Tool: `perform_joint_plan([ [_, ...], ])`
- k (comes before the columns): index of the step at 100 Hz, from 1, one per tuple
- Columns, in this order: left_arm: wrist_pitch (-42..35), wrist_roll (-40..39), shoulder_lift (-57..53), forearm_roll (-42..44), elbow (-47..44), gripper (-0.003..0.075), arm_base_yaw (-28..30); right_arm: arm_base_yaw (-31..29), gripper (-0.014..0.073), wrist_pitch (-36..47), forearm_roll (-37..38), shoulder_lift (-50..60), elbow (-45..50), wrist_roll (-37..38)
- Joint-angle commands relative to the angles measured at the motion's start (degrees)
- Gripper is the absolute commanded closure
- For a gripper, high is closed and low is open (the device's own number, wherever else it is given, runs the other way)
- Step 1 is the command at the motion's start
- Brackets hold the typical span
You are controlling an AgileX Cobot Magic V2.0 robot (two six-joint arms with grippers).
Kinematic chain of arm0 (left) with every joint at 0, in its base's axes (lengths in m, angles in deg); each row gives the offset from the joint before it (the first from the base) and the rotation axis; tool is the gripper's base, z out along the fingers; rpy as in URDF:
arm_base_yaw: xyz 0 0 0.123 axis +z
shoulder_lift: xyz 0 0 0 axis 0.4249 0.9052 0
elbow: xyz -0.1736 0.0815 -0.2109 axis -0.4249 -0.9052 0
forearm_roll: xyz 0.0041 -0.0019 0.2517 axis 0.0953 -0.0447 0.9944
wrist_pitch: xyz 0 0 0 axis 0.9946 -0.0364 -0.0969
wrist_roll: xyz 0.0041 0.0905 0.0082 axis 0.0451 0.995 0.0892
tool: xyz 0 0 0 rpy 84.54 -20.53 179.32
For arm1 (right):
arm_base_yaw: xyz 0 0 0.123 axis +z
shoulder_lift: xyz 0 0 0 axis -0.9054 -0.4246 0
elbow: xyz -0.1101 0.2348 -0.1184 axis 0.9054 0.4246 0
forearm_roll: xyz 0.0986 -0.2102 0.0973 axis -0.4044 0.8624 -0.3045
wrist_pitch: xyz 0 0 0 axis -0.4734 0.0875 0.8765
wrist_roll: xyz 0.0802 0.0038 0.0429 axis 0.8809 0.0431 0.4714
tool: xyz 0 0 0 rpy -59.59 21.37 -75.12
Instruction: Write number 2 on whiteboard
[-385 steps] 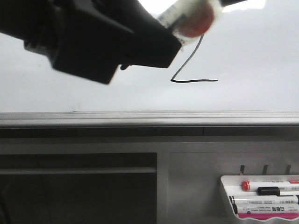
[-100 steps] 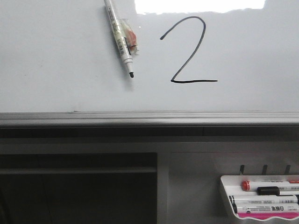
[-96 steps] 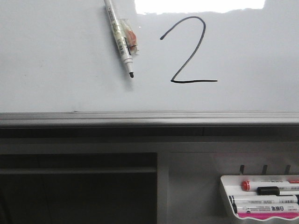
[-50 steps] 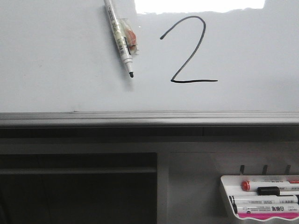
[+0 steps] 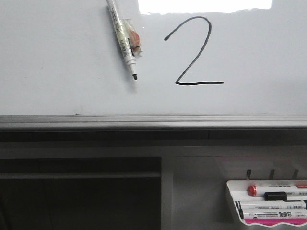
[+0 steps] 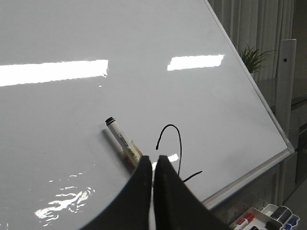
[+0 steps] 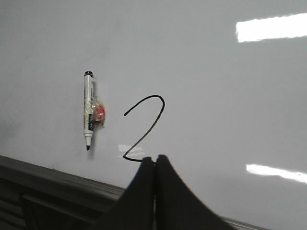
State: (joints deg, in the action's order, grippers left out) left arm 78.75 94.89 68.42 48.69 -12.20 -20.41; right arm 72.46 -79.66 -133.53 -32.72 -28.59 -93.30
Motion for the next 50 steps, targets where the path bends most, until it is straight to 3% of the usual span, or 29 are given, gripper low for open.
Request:
perform_joint_plan([
  [1,-4.5,-0.3,0.6,-0.2,1.7,0.0740,0.0,-0.4,0.0662,1.7,-1.4,-0.7,-1.5,-0.6],
  [17,-4.2,-0.3,0.6,0.1,1.7,0.0740,0.0,-0.4,0.0662,1.7,-1.4,-0.7,-1.5,-0.6],
  [29,-3.0,-0.3,0.6,5.2,1.3,0.0740,2.2,-0.4,0.0662,1.7,-1.4,-0.7,-1.5,-0.6],
  [50,5.0,-9.6,0.6,8.2,0.0,0.0740,20.6,-0.4,0.0662,1.7,-1.4,-0.7,-1.5,-0.6],
])
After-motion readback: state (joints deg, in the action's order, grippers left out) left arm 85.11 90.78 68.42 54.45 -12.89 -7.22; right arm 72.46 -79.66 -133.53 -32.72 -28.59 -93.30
